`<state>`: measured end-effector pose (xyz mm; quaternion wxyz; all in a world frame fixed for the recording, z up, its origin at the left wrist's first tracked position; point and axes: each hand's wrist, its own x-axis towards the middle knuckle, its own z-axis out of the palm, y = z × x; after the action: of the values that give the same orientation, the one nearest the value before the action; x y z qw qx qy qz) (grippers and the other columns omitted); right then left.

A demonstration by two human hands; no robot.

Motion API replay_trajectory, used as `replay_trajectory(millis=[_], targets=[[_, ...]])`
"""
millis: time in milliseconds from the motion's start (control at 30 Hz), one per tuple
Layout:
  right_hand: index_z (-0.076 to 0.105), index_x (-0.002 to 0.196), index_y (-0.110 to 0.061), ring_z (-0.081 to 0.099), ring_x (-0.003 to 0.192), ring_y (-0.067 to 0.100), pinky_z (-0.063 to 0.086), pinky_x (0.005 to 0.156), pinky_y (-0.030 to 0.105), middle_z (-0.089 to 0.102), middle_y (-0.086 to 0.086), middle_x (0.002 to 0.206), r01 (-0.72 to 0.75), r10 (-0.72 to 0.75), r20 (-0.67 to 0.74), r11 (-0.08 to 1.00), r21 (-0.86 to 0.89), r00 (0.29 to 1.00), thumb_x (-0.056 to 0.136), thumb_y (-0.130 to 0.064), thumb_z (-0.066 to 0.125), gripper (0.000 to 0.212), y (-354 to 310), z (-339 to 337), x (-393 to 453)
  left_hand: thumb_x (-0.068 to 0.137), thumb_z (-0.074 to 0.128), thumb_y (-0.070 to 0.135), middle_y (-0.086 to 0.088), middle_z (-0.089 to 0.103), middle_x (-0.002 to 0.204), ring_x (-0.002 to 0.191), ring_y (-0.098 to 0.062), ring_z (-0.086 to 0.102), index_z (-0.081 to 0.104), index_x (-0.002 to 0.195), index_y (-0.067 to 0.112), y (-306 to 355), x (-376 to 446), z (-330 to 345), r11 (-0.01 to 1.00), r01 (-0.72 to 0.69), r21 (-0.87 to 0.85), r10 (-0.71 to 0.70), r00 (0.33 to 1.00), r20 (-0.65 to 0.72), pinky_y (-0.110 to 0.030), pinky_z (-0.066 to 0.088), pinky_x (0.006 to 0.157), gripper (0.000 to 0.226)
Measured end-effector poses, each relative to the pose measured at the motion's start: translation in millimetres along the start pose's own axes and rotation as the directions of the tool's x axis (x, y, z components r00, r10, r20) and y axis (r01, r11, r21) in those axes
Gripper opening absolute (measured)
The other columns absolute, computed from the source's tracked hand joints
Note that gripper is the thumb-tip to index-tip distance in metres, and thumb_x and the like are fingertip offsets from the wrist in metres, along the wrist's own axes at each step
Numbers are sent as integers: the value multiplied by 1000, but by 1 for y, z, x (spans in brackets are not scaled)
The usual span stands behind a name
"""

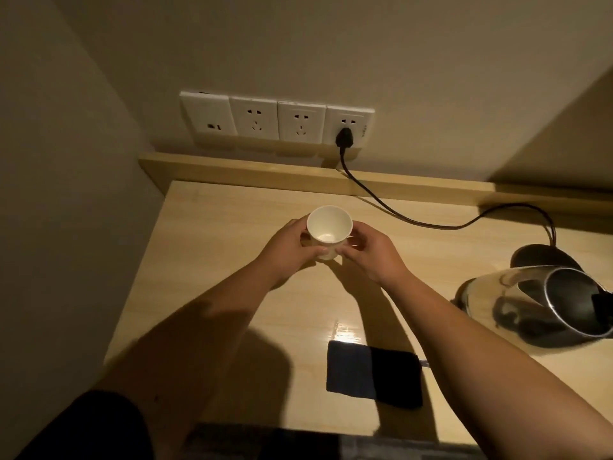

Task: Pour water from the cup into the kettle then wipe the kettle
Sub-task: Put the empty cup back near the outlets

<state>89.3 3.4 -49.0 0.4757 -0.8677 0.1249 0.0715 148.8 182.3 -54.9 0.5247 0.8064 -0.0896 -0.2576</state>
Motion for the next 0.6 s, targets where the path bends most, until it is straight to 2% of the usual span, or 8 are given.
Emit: replay_trajectory(millis=[67, 200, 367, 433, 500, 600], targets=[[52, 140, -20, 61, 107, 12, 50, 95, 33, 65, 0, 126, -16, 16, -25, 1000, 8, 1000, 87, -21, 75, 59, 4, 1, 18, 80, 77, 13, 6, 52, 129, 110, -12, 54, 46, 140, 28, -2, 23, 1, 1000, -9, 15, 9, 1000, 12, -6, 47, 59, 69], [50, 142, -21, 58, 113, 14, 48, 97, 34, 62, -2, 130, -44, 47, -66, 998, 50, 997, 87, -21, 75, 61, 9, 1, 47, 79, 78, 13, 4, 52, 130, 111, -16, 55, 46, 139, 28, -2, 58, 1, 999, -38, 18, 38, 999, 5, -26, 58, 76, 70], [50, 141, -22, 56, 112, 7, 47, 95, 29, 62, -2, 133, -71, 82, -108, 993, 99, 991, 87, -17, 76, 61, 13, -1, 71, 81, 77, 19, 4, 51, 132, 110, -15, 55, 44, 140, 27, 2, 83, 1, 992, -88, 93, 90, 996, -14, -16, 54, 70, 68], [50, 141, -22, 56, 111, 7, 45, 92, 25, 62, -1, 133, -78, 90, -109, 991, 111, 990, 87, -17, 76, 60, 14, -2, 74, 81, 77, 19, 4, 51, 132, 110, -16, 55, 44, 141, 26, 3, 87, 1, 991, -96, 90, 97, 995, -12, -19, 56, 73, 69], [50, 141, -22, 56, 112, 8, 44, 93, 26, 62, -1, 133, -79, 90, -113, 992, 103, 989, 87, -18, 76, 60, 14, -2, 75, 81, 77, 19, 3, 52, 132, 109, -15, 56, 44, 140, 26, 2, 87, 2, 992, -99, 77, 100, 995, -15, -20, 57, 75, 69], [51, 141, -21, 56, 116, 12, 46, 97, 32, 61, 1, 134, -88, 98, -114, 992, 87, 989, 87, -18, 75, 59, 14, -1, 74, 80, 78, 20, 4, 51, 134, 110, -14, 55, 43, 140, 28, 1, 87, 3, 991, -94, 90, 97, 995, -27, -13, 52, 67, 70]])
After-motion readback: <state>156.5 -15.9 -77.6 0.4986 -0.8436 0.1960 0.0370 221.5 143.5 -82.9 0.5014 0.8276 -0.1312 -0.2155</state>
